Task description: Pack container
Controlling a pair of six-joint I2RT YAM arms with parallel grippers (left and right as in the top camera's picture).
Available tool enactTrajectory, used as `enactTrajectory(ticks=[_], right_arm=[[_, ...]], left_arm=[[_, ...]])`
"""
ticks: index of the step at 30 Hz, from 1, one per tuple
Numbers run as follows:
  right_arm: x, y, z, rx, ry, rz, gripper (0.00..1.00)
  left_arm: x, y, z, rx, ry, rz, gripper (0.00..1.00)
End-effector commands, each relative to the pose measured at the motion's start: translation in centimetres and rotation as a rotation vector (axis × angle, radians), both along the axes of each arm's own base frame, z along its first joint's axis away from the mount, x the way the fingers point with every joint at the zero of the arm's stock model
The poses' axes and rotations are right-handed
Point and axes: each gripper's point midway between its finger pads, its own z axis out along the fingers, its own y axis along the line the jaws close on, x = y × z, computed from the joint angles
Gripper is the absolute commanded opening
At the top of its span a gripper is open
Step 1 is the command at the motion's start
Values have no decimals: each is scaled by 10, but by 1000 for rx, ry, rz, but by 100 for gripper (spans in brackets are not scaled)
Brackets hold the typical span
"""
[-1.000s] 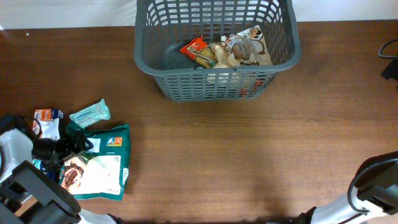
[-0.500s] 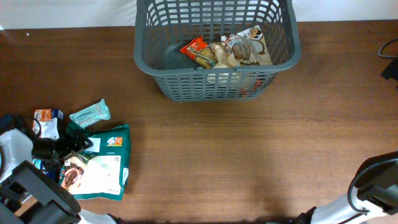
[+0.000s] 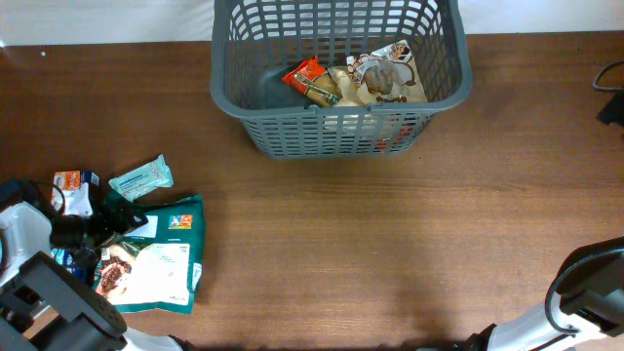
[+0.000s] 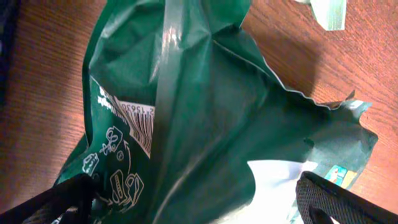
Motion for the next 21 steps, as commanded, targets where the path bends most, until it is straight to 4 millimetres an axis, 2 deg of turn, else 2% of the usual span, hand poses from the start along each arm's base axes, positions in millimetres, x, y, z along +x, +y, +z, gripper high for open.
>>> enactTrajectory(ticks=[1,2,4,5,6,8,10,12,13,14,21], right_arm=[[-1,1,5,-4,-15,-6,99],[-1,1,5,-4,-15,-6,99],[-1,1,5,-4,-15,-6,99],[-1,1,5,-4,-15,-6,99],[-1,1,5,-4,-15,-6,99],[-1,1,5,-4,-15,-6,99],[-1,1,5,-4,-15,-6,99],[-1,1,5,-4,-15,-6,99],[-1,1,5,-4,-15,-6,99],[-1,1,5,-4,-15,-6,99],[-1,1,5,-4,-15,-6,99]], left_arm=[[0,-2,-2,-21,-3,10,100],[-1,-3,-2,-25,1,10,100],[-4,-6,-3,-38,15,10,89],[-6,-8,-3,-44,22,10,89],[-7,-9,-4,-47,25,10,84],[-8,-10,-4,-52,31,10,83],[-10,-8,-5,-41,40,10,63],[-15,-4,-7,-11,70,9,32],[-18,0,-9,8,94,13,7],[-21,2,-10,21,111,20,2],[-22,7,-11,46,122,33,2]])
